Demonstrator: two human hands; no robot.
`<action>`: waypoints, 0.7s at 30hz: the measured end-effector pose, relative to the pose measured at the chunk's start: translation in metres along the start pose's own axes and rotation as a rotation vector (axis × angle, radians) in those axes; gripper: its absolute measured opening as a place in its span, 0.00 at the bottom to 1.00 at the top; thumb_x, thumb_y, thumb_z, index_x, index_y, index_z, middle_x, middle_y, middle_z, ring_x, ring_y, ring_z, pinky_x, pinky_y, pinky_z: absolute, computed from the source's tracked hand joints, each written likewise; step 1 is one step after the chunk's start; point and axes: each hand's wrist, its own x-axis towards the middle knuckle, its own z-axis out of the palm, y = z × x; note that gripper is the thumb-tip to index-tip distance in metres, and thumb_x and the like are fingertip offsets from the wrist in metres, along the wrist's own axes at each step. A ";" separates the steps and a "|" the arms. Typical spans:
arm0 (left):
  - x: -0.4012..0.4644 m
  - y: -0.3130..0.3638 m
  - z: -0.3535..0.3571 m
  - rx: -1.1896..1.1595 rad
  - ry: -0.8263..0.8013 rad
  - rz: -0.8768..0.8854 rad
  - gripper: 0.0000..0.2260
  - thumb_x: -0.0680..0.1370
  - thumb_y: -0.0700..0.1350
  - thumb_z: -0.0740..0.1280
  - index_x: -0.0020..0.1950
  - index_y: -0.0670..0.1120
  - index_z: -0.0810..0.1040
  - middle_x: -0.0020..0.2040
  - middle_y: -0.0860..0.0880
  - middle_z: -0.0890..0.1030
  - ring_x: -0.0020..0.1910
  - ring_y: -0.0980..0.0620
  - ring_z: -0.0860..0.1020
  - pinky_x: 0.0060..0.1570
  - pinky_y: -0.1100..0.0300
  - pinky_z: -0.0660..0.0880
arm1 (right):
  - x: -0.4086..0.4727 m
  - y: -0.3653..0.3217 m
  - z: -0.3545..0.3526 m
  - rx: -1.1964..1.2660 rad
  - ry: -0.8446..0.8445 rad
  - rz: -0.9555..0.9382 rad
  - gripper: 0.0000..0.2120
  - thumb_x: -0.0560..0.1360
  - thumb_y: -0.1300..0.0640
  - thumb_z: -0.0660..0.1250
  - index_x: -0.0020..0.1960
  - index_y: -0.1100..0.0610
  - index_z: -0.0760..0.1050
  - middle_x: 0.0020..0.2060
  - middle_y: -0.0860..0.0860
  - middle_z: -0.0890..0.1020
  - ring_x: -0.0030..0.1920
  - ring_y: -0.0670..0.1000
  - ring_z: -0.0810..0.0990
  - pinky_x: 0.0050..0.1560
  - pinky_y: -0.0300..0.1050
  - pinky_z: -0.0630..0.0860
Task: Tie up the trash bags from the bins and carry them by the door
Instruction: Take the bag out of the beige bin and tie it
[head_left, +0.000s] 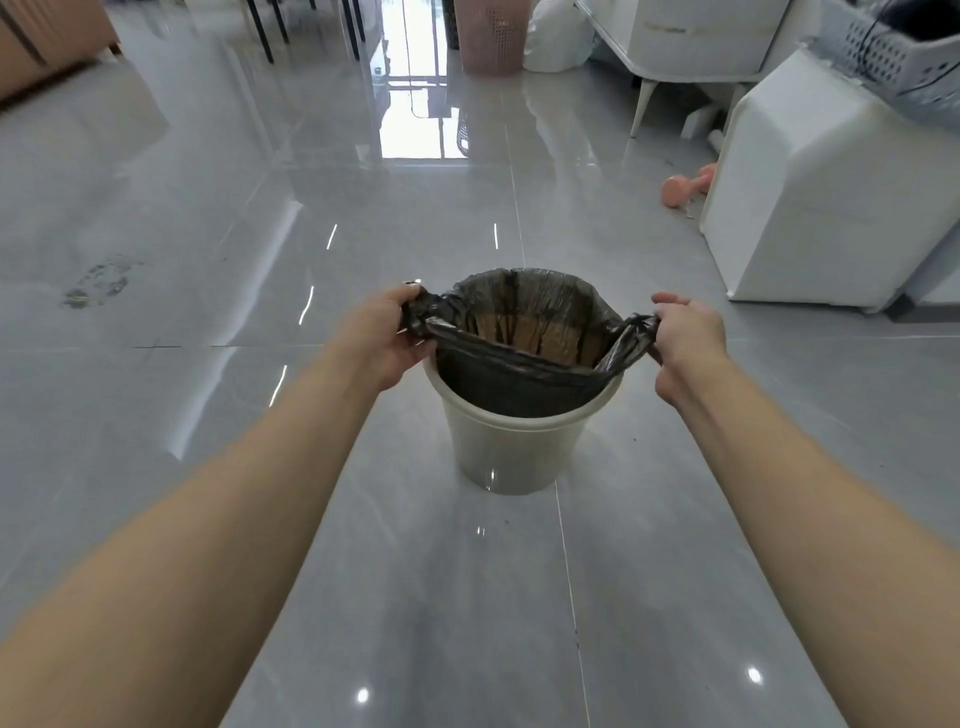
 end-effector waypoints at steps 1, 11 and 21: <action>0.001 0.001 0.005 -0.015 0.005 0.052 0.04 0.77 0.43 0.66 0.49 0.44 0.76 0.42 0.45 0.79 0.39 0.48 0.81 0.41 0.52 0.81 | 0.001 0.001 0.003 -0.025 0.008 -0.071 0.13 0.76 0.65 0.55 0.52 0.54 0.74 0.45 0.54 0.75 0.37 0.48 0.73 0.38 0.39 0.71; 0.012 0.017 0.021 -0.528 -0.311 0.161 0.16 0.77 0.44 0.56 0.57 0.38 0.78 0.53 0.39 0.81 0.55 0.40 0.79 0.62 0.46 0.73 | 0.002 -0.034 0.025 0.571 -0.095 -0.126 0.13 0.75 0.68 0.56 0.49 0.55 0.74 0.38 0.54 0.74 0.31 0.48 0.77 0.33 0.39 0.76; -0.022 0.066 0.042 -0.967 -0.598 0.264 0.18 0.81 0.46 0.50 0.62 0.38 0.73 0.54 0.43 0.83 0.62 0.41 0.77 0.68 0.42 0.66 | -0.031 -0.093 0.039 1.021 -0.420 -0.112 0.09 0.76 0.67 0.57 0.47 0.58 0.74 0.37 0.56 0.76 0.35 0.53 0.79 0.42 0.45 0.78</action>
